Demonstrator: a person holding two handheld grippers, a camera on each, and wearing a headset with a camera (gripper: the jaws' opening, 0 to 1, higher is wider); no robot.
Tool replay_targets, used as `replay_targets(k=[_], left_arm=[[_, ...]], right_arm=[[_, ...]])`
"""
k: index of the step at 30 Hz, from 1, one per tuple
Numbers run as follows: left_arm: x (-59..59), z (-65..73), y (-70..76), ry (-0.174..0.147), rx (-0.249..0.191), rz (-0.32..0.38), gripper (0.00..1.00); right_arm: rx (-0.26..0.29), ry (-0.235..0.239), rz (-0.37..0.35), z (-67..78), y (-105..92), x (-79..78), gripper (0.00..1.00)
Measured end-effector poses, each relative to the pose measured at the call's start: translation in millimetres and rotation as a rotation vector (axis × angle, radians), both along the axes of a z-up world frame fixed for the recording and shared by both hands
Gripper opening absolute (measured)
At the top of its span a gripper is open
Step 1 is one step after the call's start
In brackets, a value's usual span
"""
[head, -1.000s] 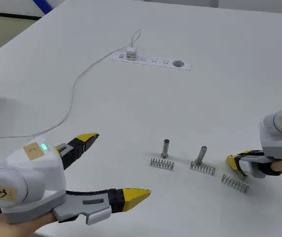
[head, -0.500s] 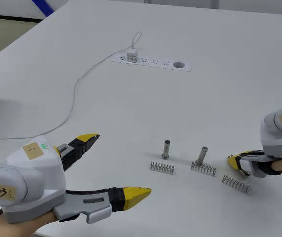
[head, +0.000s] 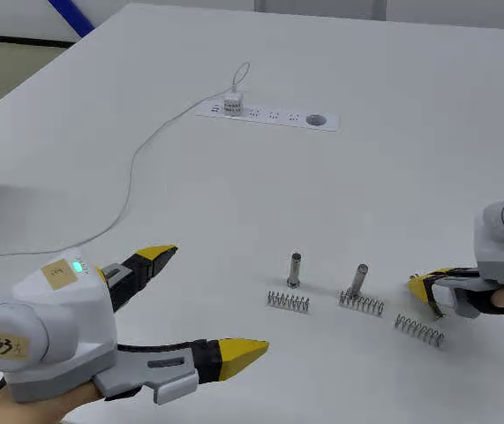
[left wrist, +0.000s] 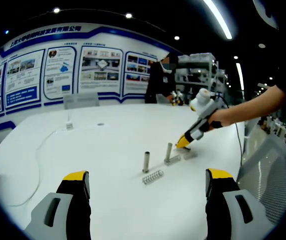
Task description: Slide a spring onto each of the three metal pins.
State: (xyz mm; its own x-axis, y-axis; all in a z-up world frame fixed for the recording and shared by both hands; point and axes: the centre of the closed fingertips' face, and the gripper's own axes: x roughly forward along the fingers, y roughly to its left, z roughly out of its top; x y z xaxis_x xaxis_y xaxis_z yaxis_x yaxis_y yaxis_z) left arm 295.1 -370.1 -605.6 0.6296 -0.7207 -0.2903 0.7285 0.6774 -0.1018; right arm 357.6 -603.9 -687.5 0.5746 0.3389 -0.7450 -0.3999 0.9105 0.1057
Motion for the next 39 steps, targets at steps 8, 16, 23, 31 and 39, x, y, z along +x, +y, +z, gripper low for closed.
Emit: replay_targets(k=[8, 16, 23, 31, 39], left_arm=[[0.4, -1.8, 0.6, 0.003, 0.007, -0.001, 0.98], [0.4, -1.9, 0.6, 0.004, 0.007, -0.001, 0.98], [0.2, -2.2, 0.7, 0.004, 0.009, -0.002, 0.98], [0.0, -2.0, 0.6, 0.003, 0.009, -0.002, 0.98], [0.0, -1.9, 0.8, 0.003, 0.008, -0.001, 0.98]], right_arm=[[0.018, -0.034, -0.006, 7.8, 0.0, -3.6, 0.08], [0.034, -0.074, -0.005, 18.7, 0.9, -5.4, 0.08], [0.034, -0.108, 0.009, 23.1, 2.4, -6.5, 0.08], [0.040, -0.128, 0.008, 26.1, 0.8, -10.0, 0.08], [0.047, -0.150, 0.000, 28.2, -2.0, -11.2, 0.08]])
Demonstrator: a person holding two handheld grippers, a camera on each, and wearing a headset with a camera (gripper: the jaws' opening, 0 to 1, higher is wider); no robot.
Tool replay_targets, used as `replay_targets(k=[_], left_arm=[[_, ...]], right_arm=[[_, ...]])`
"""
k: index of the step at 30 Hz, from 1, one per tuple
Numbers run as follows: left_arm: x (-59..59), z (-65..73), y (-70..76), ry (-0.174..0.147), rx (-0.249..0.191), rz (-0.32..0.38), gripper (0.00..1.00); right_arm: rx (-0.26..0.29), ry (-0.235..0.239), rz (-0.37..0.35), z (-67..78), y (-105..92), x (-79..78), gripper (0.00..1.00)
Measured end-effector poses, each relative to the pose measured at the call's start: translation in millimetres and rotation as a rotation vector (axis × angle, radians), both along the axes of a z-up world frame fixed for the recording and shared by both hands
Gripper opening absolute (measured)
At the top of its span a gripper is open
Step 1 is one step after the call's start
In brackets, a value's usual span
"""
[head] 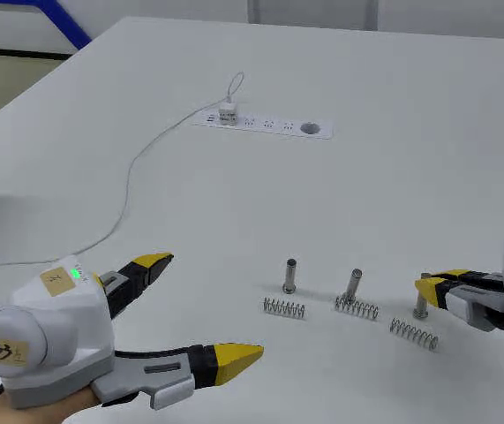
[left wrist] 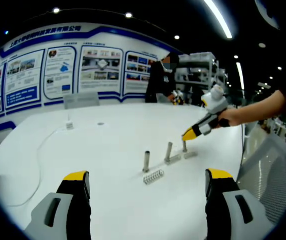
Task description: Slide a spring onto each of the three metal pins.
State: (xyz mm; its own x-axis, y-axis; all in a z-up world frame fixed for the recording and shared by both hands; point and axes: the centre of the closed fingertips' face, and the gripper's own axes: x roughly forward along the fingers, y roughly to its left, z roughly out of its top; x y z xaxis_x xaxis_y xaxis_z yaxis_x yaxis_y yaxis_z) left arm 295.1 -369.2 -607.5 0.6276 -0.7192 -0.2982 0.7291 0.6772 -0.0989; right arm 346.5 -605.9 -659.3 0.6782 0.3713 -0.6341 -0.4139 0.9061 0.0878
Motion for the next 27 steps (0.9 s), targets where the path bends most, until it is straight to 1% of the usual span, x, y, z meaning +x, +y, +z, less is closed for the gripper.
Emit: replay_targets(k=[4, 9, 12, 17, 21, 27], left_arm=[[-0.6, -1.6, -0.2, 0.004, 0.006, -0.004, 0.97], [-0.8, -1.1, -0.6, 0.004, 0.008, -0.005, 0.97], [-0.8, -1.1, -0.6, 0.004, 0.007, -0.004, 0.97], [-1.8, -2.8, -1.3, 0.007, 0.015, -0.010, 0.97], [-2.3, -3.6, -2.1, 0.008, 0.019, -0.014, 0.97], [-2.2, -2.8, -1.9, 0.007, 0.016, -0.012, 0.97]], right_arm=[[-0.006, -0.006, 0.003, -1.9, -0.6, 0.6, 0.08], [-0.050, -0.018, 0.033, -3.4, -1.2, -1.8, 0.08], [-0.061, -0.019, 0.042, -3.0, -1.8, -4.3, 0.08], [-0.045, -0.017, 0.032, -3.5, -6.2, -5.7, 0.08], [-0.043, -0.020, 0.038, -2.5, -5.1, -6.7, 0.08], [-0.068, -0.026, 0.069, -1.2, -3.0, -7.5, 0.09]])
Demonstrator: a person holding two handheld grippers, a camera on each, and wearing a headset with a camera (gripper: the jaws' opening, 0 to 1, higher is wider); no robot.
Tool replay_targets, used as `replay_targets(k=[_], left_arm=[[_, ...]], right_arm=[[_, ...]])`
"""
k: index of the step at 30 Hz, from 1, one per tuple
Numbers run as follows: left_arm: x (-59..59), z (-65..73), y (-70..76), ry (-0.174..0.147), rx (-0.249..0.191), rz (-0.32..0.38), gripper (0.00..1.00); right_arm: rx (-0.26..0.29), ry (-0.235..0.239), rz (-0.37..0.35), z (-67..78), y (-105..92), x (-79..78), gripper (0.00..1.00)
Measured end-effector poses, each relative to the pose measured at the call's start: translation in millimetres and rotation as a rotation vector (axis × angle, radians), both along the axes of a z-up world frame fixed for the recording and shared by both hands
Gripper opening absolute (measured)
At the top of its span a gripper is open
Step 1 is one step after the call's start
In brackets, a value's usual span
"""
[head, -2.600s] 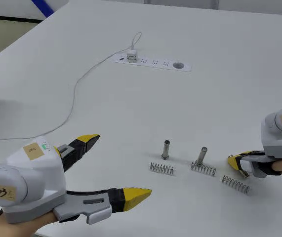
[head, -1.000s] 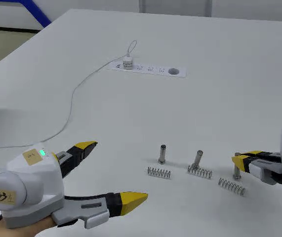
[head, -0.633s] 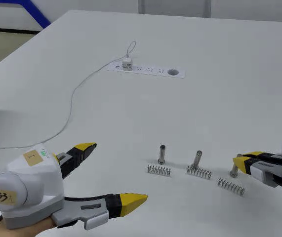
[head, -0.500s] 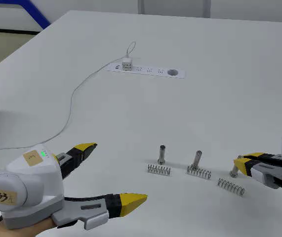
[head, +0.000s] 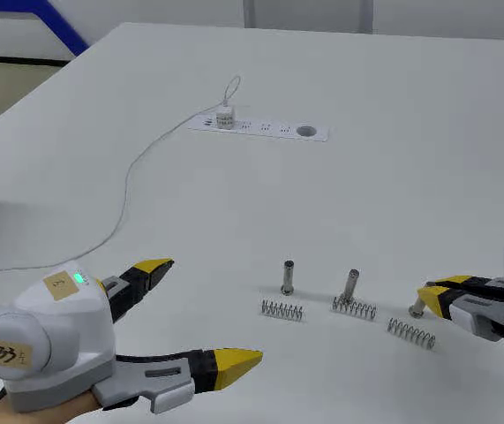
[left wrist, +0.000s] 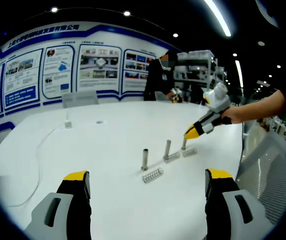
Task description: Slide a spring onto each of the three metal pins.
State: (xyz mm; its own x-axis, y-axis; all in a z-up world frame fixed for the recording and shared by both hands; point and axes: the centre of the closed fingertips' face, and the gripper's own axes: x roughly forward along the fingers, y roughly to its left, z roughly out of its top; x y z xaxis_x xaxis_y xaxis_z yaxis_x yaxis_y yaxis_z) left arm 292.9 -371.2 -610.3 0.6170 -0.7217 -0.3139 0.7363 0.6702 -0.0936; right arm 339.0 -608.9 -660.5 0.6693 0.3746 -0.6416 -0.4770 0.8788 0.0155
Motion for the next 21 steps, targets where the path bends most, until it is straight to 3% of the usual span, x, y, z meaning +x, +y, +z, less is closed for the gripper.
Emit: replay_targets(k=[16, 19, 21], left_arm=[[-2.0, -2.0, -1.2, 0.005, 0.012, -0.009, 0.96], [-1.9, -1.3, -1.4, 0.004, 0.009, -0.009, 0.96], [-1.7, -0.9, -1.1, 0.004, 0.007, -0.008, 0.96]], right_arm=[[0.015, -0.010, -0.002, 6.2, -1.2, -5.7, 0.12], [0.063, -0.051, -0.010, 17.4, -0.2, -9.4, 0.15], [0.064, -0.068, -0.009, 21.0, -2.9, -13.5, 0.17]])
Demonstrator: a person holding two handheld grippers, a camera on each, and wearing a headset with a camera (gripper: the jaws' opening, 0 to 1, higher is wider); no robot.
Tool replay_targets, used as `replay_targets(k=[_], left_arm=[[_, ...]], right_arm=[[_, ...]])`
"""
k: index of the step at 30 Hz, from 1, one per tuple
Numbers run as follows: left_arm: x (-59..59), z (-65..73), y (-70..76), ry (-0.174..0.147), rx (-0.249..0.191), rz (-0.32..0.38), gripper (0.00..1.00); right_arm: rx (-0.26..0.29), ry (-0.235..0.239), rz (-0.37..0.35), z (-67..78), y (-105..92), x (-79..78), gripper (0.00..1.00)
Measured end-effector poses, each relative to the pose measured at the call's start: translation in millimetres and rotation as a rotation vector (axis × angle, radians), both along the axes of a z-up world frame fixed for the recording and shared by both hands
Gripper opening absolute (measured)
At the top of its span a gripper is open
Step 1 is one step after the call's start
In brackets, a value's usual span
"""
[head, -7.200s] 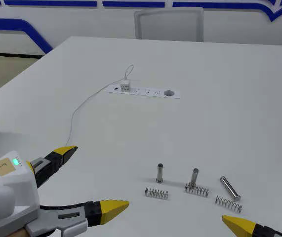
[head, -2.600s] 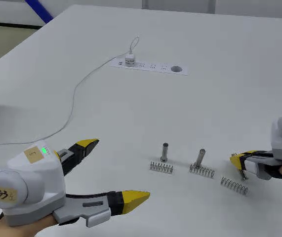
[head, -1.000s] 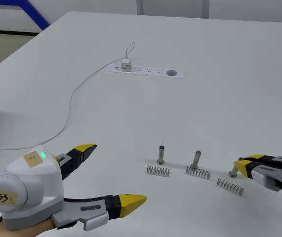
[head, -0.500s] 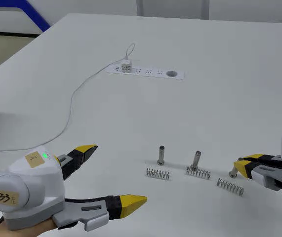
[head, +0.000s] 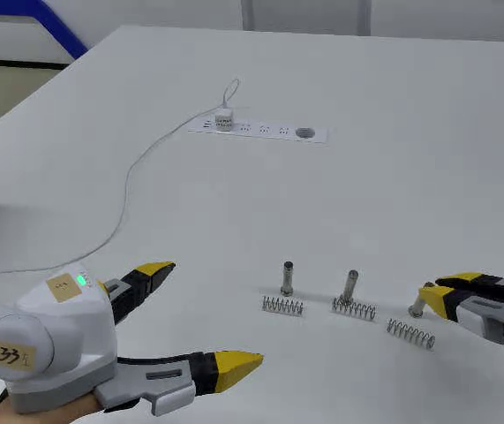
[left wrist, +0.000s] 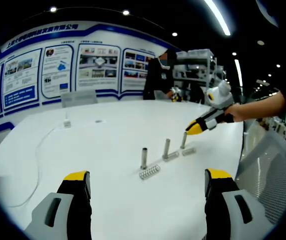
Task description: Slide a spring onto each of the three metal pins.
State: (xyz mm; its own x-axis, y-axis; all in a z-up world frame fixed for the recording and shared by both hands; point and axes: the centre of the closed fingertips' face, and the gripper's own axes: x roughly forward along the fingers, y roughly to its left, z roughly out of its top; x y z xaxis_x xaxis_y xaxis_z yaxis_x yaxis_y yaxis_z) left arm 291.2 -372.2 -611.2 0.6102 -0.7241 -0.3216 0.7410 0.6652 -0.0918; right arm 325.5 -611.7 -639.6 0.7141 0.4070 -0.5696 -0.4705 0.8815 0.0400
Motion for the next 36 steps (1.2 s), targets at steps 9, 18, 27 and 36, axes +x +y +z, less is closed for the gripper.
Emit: replay_targets(k=[9, 18, 27, 36], left_arm=[[0.1, -0.8, 0.5, 0.000, 0.005, -0.002, 0.96], [-0.4, -2.2, 0.3, 0.003, 0.013, -0.001, 0.96], [1.1, -2.1, 2.8, 0.006, 0.010, 0.012, 0.96], [1.2, -7.8, 4.3, 0.012, 0.041, 0.012, 0.96]], right_arm=[[-0.075, 0.034, 0.124, -26.9, -2.8, -30.2, 0.21], [-0.160, 0.045, 0.267, -48.8, 15.5, -30.6, 0.21], [-0.163, 0.101, 0.322, -65.0, 13.9, -29.0, 0.20], [-0.126, 0.113, 0.322, -65.0, 15.2, -27.8, 0.14]])
